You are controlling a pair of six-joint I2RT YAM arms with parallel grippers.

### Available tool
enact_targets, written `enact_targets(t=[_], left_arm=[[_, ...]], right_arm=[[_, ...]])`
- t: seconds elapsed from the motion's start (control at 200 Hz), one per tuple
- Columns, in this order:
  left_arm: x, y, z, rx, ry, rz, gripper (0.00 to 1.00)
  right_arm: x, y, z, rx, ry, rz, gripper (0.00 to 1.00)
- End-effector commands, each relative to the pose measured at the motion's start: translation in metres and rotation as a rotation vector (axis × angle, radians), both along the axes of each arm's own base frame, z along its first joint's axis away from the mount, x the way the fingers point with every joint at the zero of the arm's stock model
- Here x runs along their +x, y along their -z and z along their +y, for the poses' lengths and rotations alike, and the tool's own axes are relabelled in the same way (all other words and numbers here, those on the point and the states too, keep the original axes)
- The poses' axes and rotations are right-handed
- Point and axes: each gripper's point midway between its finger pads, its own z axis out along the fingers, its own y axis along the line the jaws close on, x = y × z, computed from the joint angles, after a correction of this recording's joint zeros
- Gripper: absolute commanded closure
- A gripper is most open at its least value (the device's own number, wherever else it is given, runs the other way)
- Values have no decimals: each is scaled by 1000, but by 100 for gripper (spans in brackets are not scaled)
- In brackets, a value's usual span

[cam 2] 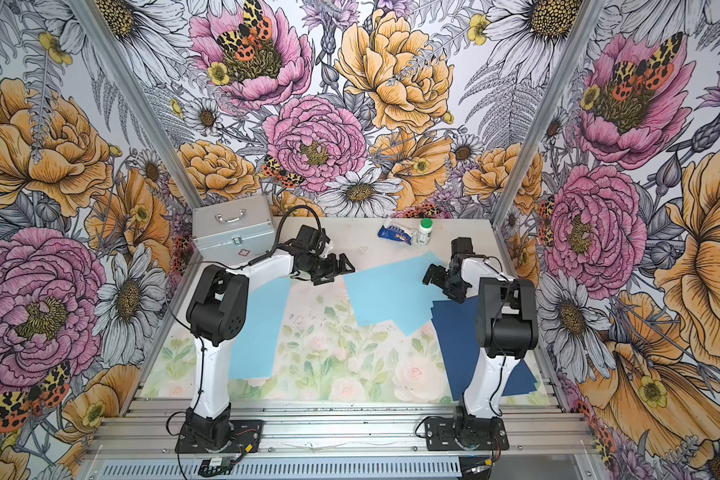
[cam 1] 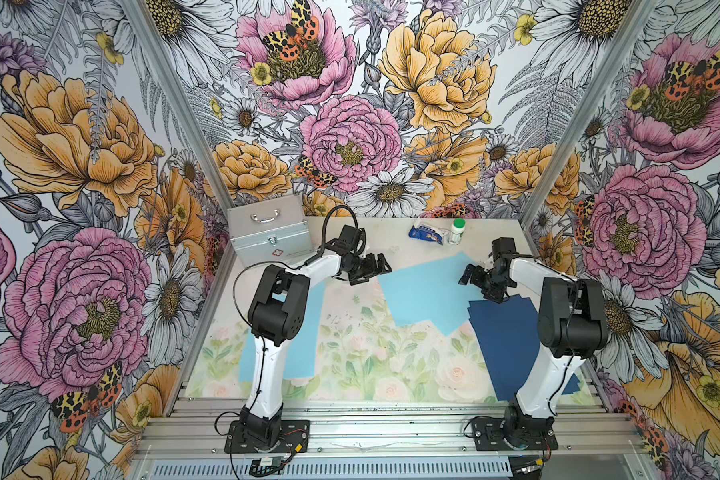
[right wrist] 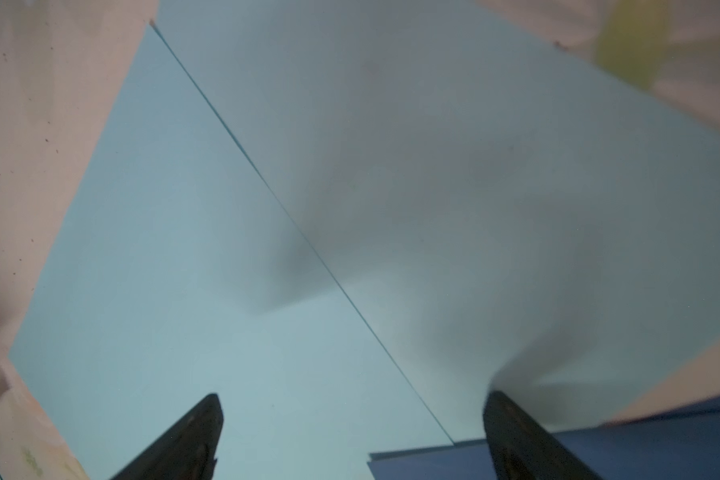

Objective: Sort the scattered colored papers by color
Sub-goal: Pick up the colored paper.

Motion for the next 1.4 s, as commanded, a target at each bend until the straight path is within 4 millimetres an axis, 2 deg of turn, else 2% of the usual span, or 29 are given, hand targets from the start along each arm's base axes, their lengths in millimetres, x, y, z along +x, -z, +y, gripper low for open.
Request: enact_targets(t=[0.0, 0.2, 0.3, 0.47, 0.671, 0.876, 1.096, 1.221, 1.396], left_arm=[[2, 5, -21, -79, 19, 21, 2], [1, 19, -30, -100, 20, 57, 2], [-2, 29, -34, -116, 20, 91, 2], [-14, 46, -45, -125, 30, 158, 2], [-29, 55, -58, -132, 55, 203, 2], [-41, 52, -69, -140, 85, 211, 2], [-41, 51, -65, -143, 79, 216, 2], [-43, 48, -73, -163, 92, 223, 2], [-51, 36, -96, -267, 125, 227, 2]], right_arm=[[-6, 18, 9, 34, -15, 54, 1], [-7, 30, 23, 92, -35, 80, 1], [-4, 26, 30, 105, -52, 70, 1], [-2, 23, 52, 219, -78, 77, 2], [-2, 25, 76, 304, -111, 93, 2], [-1, 25, 89, 326, -133, 92, 5], [3, 16, 101, 335, -163, 69, 24], [3, 17, 112, 337, -186, 74, 22], [-2, 24, 118, 340, -186, 96, 20]])
